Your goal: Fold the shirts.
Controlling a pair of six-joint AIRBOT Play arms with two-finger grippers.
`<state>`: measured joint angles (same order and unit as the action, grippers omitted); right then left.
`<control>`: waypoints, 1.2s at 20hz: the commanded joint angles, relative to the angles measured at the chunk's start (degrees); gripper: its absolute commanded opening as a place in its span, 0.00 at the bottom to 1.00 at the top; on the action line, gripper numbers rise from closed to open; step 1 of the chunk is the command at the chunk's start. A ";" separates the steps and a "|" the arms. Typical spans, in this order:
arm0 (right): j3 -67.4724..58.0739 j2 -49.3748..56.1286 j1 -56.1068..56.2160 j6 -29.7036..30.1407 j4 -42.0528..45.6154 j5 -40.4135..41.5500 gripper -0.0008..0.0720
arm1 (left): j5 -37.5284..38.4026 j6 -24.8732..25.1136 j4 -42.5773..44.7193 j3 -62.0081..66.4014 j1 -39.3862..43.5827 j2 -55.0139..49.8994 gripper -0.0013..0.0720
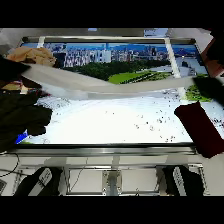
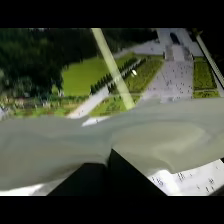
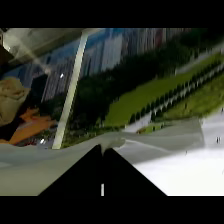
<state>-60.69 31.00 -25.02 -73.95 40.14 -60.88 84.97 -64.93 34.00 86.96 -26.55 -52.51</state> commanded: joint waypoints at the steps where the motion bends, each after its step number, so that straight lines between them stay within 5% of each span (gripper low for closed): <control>1: -15.91 -4.98 0.00 -2.36 9.70 2.14 0.05 | -6.14 -0.17 -1.01 12.74 -0.26 6.99 0.04; 4: -27.21 -5.75 0.00 -3.23 20.59 5.11 0.04 | -17.59 -1.09 3.82 19.17 -0.26 10.38 0.04; 8: -32.65 -4.50 0.00 -3.23 26.82 10.54 0.04 | -17.73 -5.70 9.64 21.66 -0.26 10.54 0.03; 13: -31.95 8.94 0.04 -1.51 11.47 1.09 0.05 | -2.86 -7.93 4.66 20.11 -0.22 5.57 0.03; 15: -28.11 17.07 1.18 1.60 3.15 -4.07 0.05 | 5.07 -10.27 4.63 13.77 1.14 2.08 0.03; 17: -22.36 24.06 5.07 2.56 3.78 -5.81 0.05 | 5.60 -9.53 5.73 2.03 5.31 -0.48 0.03; 19: -16.11 29.77 9.73 3.52 9.64 -5.18 0.05 | -1.11 -6.19 9.88 -11.54 12.11 -3.04 0.03; 21: -10.40 34.29 13.92 3.45 16.17 -0.09 0.05 | -16.57 -3.65 17.44 -23.12 19.30 -6.95 0.03; 24: -5.62 39.06 15.96 2.97 17.57 11.08 0.05 | -35.58 -9.53 25.35 -28.98 24.26 -16.31 0.04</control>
<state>-71.48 64.71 -11.94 -71.13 54.52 -58.30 66.67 -71.75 51.35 66.26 -7.73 -61.71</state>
